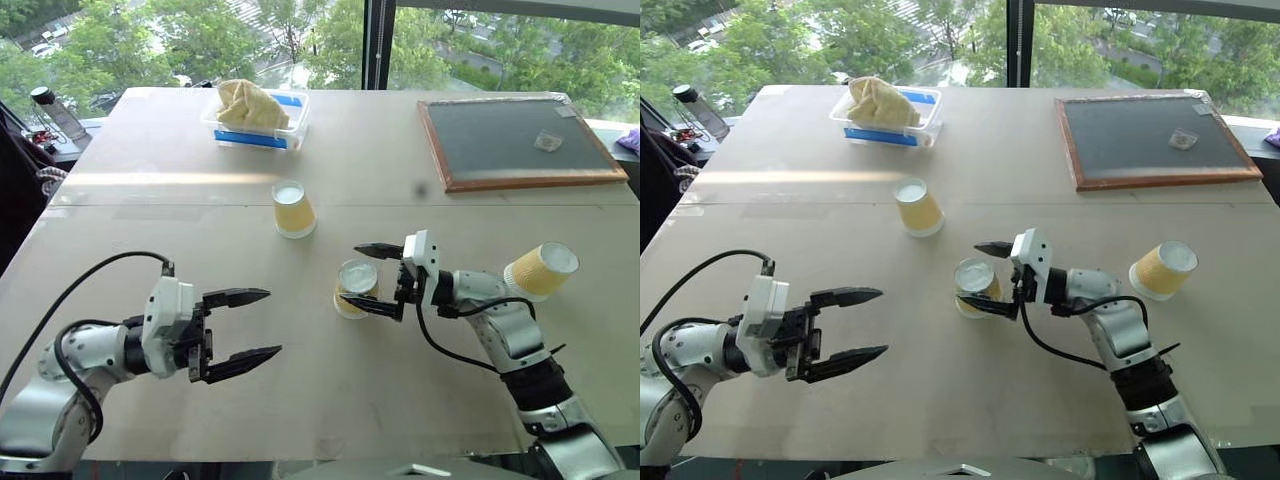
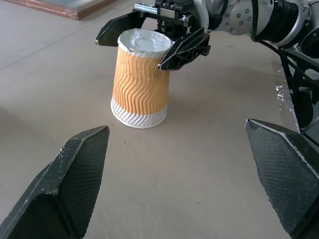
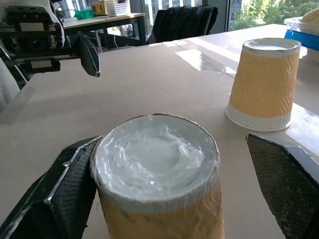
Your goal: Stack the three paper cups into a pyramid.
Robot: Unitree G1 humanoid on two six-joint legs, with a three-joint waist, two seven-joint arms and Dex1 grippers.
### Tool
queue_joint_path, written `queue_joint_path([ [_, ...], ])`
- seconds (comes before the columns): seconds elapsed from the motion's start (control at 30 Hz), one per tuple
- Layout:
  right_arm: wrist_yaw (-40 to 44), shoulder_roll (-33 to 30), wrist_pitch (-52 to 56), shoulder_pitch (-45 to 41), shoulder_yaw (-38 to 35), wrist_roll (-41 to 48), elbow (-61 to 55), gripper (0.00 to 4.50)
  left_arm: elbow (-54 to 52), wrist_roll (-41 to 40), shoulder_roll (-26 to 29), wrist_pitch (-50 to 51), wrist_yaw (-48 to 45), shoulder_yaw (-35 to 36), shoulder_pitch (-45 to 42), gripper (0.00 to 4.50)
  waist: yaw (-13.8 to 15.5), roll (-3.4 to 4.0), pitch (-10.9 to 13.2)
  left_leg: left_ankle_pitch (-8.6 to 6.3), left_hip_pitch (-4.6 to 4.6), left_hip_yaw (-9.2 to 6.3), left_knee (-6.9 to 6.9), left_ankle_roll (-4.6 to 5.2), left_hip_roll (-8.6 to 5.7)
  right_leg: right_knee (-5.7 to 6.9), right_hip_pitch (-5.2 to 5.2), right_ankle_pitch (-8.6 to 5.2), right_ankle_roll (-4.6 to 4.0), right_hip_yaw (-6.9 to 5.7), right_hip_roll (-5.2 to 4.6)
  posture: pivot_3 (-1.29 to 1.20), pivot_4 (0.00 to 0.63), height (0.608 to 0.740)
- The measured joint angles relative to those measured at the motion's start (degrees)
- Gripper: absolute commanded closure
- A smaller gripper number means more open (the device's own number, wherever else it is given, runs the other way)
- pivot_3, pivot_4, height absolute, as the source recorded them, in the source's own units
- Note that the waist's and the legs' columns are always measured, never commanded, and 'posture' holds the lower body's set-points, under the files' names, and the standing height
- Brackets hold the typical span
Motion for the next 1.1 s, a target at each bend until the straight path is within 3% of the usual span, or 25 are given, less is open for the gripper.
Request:
queue_joint_path([
  [0.07, 0.22, 0.46, 0.0, -0.68, 0.59, -0.07, 0.6, 0.0, 0.29, -0.05, -0.07, 0.33, -0.46, 0.34, -0.62, 0.02, -0.04, 0.01, 0.01, -0.11, 0.04, -0.01, 0.0, 0.2, -0.01, 0.05, 0.01, 0.0, 0.0, -0.03, 0.02, 0.0, 0.15, 0.74],
  [0.1, 0.34, 0.51, 0.0, -0.82, 0.65, -0.1, 1.15, 0.25, 0.47, -0.07, -0.19, 0.46, -0.58, 0.51, -0.82, 0.01, -0.04, 0.01, 0.01, -0.11, 0.07, 0.0, 0.01, 0.21, -0.01, 0.07, 0.04, 0.0, 0.0, -0.05, 0.03, 0.0, 0.15, 0.74],
  [0.17, 0.43, 0.5, 0.0, -0.82, 0.65, -0.2, 2.03, 0.84, 0.86, -0.08, -0.42, 0.84, -0.96, 0.51, -0.87, 0.0, -0.06, 0.01, 0.01, -0.11, 0.1, 0.01, 0.01, 0.21, -0.01, 0.08, 0.07, 0.0, -0.01, -0.08, 0.07, 0.0, 0.15, 0.74],
  [0.27, 0.53, 0.49, 0.0, -0.82, 0.64, -0.35, 2.15, 2.2, 1.02, -0.08, -0.74, 1.15, -1.31, 0.52, -1.0, 0.0, -0.05, 0.01, 0.01, -0.09, 0.12, 0.02, 0.04, 0.18, 0.0, 0.11, 0.1, 0.0, -0.02, -0.09, 0.1, 0.0, 0.15, 0.74],
  [0.3, 0.56, 0.48, 0.07, -0.82, 0.64, -0.33, 2.15, 2.47, 1.04, -0.07, -0.86, 1.18, -1.31, 0.53, -1.08, 0.0, -0.05, 0.01, 0.01, -0.09, 0.12, 0.02, 0.06, 0.18, 0.0, 0.12, 0.1, 0.01, -0.02, -0.09, 0.11, 0.0, 0.15, 0.74],
  [0.47, -0.27, 1.55, 1.73, -1.1, 0.16, 0.68, 2.23, 2.5, 1.69, -0.1, -2.02, 2.57, 0.02, 1.58, -1.0, 0.0, -0.06, 0.0, 0.0, -0.08, 0.12, -0.02, 0.09, 0.17, 0.0, 0.14, 0.1, 0.01, -0.02, -0.08, 0.11, 0.0, 0.15, 0.74],
  [0.67, -7.61, 4.94, 2.62, -9.1, -3.35, -0.86, 9.01, 2.5, 1.18, -1.12, -4.01, 6.6, 6.32, 2.97, -3.48, 0.0, -0.18, 0.0, 0.0, -0.06, 0.13, -0.07, 0.12, 0.13, -0.02, 0.19, 0.1, 0.03, -0.02, -0.06, 0.1, 0.0, 0.15, 0.74],
  [1.03, -15.13, 8.45, 0.91, -15.85, -5.76, -4.77, 20.47, 2.5, -2.86, 1.76, -7.86, 11.54, 20.2, -1.47, -11.81, 0.0, -0.39, 0.0, 0.0, 0.09, 0.1, -0.08, 0.06, -0.15, -0.07, 0.21, 0.06, 0.04, -0.02, -0.02, 0.07, 0.0, 0.15, 0.74],
  [1.07, -15.34, 8.59, 0.68, -15.86, -5.9, -4.86, 20.66, 1.52, -2.9, 1.96, -7.87, 11.66, 20.21, -1.88, -11.81, 0.0, -0.39, 0.0, 0.0, 0.09, 0.1, -0.08, 0.05, -0.15, -0.07, 0.21, 0.05, 0.04, -0.02, -0.02, 0.07, 0.0, 0.15, 0.74],
  [1.1, -15.35, 8.62, 0.5, -15.86, -5.93, -4.89, 20.66, 1.24, -2.9, 2.11, -7.9, 11.77, 20.19, -1.96, -11.81, 0.0, -0.41, 0.0, 0.0, 0.09, 0.09, -0.08, 0.03, -0.15, -0.07, 0.21, 0.02, 0.04, -0.03, -0.02, 0.08, 0.0, 0.15, 0.74],
])
